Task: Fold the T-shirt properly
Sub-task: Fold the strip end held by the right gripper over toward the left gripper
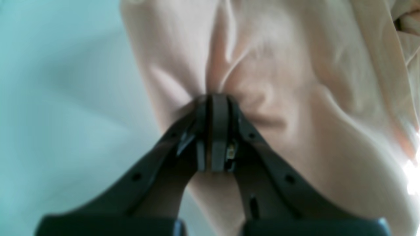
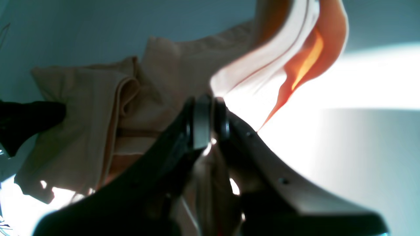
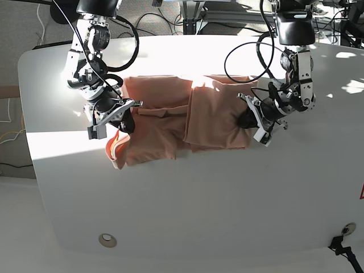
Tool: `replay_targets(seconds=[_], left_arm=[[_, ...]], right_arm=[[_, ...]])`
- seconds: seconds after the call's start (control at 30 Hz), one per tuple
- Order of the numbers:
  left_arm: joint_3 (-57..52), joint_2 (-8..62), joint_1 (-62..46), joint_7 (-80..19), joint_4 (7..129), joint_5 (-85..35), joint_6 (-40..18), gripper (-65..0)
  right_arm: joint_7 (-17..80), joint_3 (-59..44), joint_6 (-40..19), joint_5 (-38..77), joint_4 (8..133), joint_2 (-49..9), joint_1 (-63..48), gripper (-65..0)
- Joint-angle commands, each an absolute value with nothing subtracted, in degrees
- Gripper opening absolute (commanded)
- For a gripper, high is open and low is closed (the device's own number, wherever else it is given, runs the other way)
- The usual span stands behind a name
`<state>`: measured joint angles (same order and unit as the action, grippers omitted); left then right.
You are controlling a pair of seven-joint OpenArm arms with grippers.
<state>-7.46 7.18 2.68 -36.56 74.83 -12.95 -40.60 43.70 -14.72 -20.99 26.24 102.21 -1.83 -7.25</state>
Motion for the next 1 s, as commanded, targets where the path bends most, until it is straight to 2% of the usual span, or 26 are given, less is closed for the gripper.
replay_targets(seconds=[0.0,0.47,0.77,0.97], left_arm=[[-7.52,7.52,2.42,-40.57,74.86,-9.54,-40.00,-65.0],[-7.52,7.43,2.51,-40.57,74.51,-9.45,-40.00,-65.0],[-7.52,7.34,2.59,-40.57,74.51,-9.45,-40.00,-65.0],[-7.52,7.34,2.59,-40.66,74.59,-9.45,-40.00,-65.0]], right_arm=[[42.51,-10.95,-20.62,27.74,105.10,-1.54,-6.90,-65.0],[42.33,6.55,-16.48,27.47,104.75,8.75,-5.76,-65.0],[35.38,20.18,-10.77,27.74,98.33,9.00,-3.03,-65.0],[35.30,21.23,-10.07,27.82,93.49,9.00,1.01,-65.0]])
